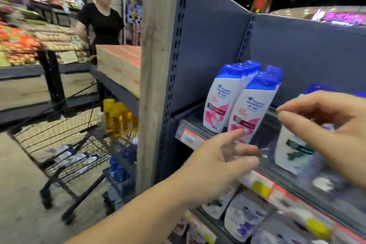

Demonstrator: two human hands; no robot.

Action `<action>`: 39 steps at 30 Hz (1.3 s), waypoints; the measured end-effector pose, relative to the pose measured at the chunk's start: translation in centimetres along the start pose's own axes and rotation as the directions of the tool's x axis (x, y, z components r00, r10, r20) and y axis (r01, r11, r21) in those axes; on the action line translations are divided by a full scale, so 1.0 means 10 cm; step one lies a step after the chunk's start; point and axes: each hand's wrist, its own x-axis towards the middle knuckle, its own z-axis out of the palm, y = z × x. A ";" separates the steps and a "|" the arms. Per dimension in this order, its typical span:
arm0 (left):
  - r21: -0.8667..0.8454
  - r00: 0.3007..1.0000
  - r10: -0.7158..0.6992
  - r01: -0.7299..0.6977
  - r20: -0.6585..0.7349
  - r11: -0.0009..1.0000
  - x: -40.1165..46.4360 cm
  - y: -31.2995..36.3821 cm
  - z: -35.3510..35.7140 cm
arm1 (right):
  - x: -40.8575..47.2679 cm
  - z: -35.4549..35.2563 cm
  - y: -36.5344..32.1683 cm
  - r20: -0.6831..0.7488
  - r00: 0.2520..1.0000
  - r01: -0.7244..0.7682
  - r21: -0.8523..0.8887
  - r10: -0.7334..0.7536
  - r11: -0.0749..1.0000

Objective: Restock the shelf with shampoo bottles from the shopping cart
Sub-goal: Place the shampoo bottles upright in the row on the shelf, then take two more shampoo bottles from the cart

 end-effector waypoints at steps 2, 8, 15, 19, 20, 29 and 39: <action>-0.015 0.989 -0.042 0.040 -0.141 0.999 -0.19 -0.07 -0.84 | 0.13 0.76 -0.35 0.104 0.993 0.040 0.149 -0.056 0.988; 0.107 0.873 -0.221 0.294 -0.435 0.950 -0.78 -0.14 -3.37 | 0.95 3.25 -1.30 0.401 0.909 -0.049 0.367 -0.111 0.929; 0.135 0.755 -0.275 0.431 -0.595 0.892 -0.78 -0.34 -5.37 | 1.72 5.36 -1.68 0.617 0.778 -0.412 0.353 0.121 0.840; 0.040 0.713 -0.356 0.473 -0.604 0.880 -0.36 -0.82 -6.09 | 2.02 6.28 -1.55 0.691 0.665 -0.618 0.297 0.283 0.728; 0.020 0.699 -0.370 0.481 -0.612 0.877 -0.25 -0.95 -6.26 | 2.09 6.52 -1.52 0.710 0.635 -0.659 0.293 0.303 0.693; -0.136 0.474 -0.521 0.633 -0.710 0.762 0.04 -2.05 -7.86 | 2.55 8.49 -1.41 0.826 0.359 -0.894 0.170 0.435 0.415; 0.169 0.362 -0.733 0.930 -0.576 0.327 0.62 -3.93 -9.28 | 2.51 10.49 -1.17 0.678 -0.100 -0.995 -0.076 0.728 -0.065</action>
